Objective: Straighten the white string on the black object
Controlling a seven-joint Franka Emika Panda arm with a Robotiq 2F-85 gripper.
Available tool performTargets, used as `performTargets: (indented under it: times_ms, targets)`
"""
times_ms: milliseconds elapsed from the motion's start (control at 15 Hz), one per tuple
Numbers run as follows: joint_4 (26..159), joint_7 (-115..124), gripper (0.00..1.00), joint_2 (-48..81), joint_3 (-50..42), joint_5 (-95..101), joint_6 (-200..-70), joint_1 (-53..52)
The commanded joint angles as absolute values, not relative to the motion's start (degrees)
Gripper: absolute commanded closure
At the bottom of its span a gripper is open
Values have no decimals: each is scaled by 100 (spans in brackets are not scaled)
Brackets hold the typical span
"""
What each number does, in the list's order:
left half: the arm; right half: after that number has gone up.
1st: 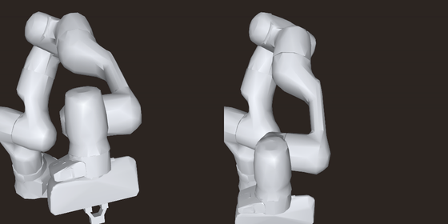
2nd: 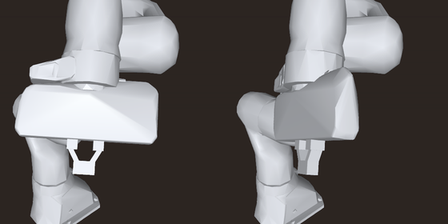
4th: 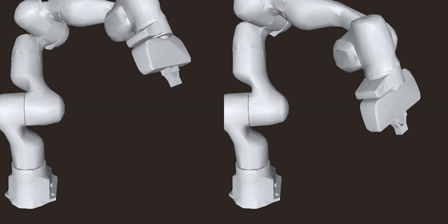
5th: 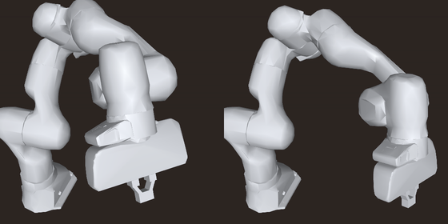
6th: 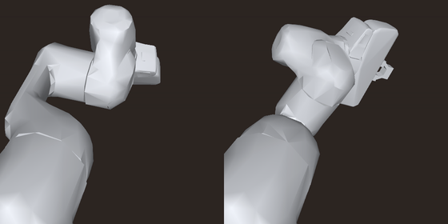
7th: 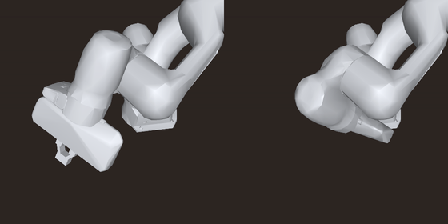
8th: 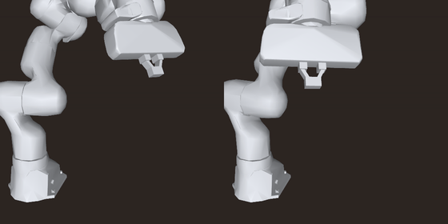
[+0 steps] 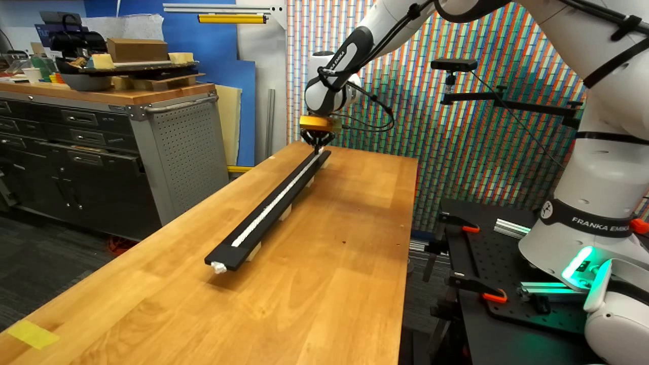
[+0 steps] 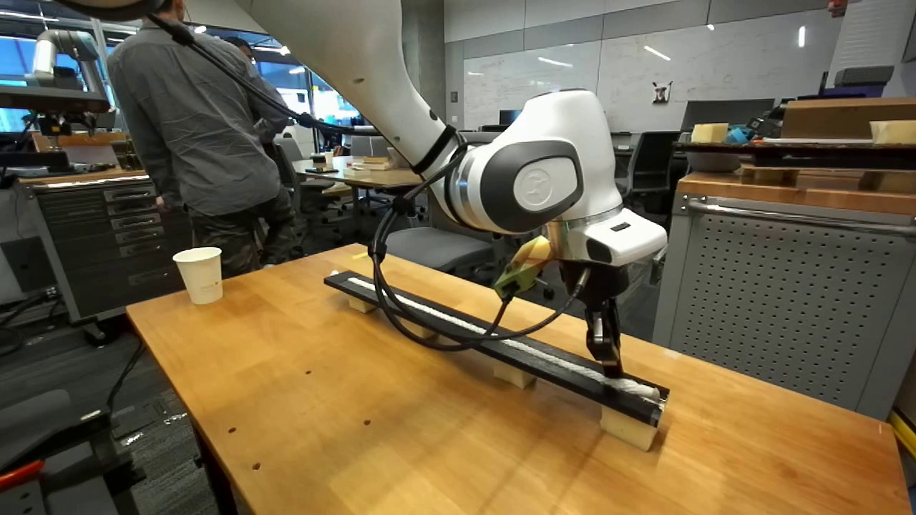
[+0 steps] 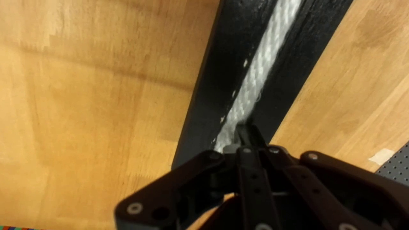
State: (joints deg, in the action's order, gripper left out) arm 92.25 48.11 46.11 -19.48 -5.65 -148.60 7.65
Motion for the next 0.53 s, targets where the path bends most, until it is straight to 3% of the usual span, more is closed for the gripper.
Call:
performTargets:
  times_ms: [0, 467]
  targets:
    - [8977, 4963, 100, 4772, -2010, -572, -14674, 794]
    - [9315, 4877, 100, 4495, -1950, -612, -14878, 825]
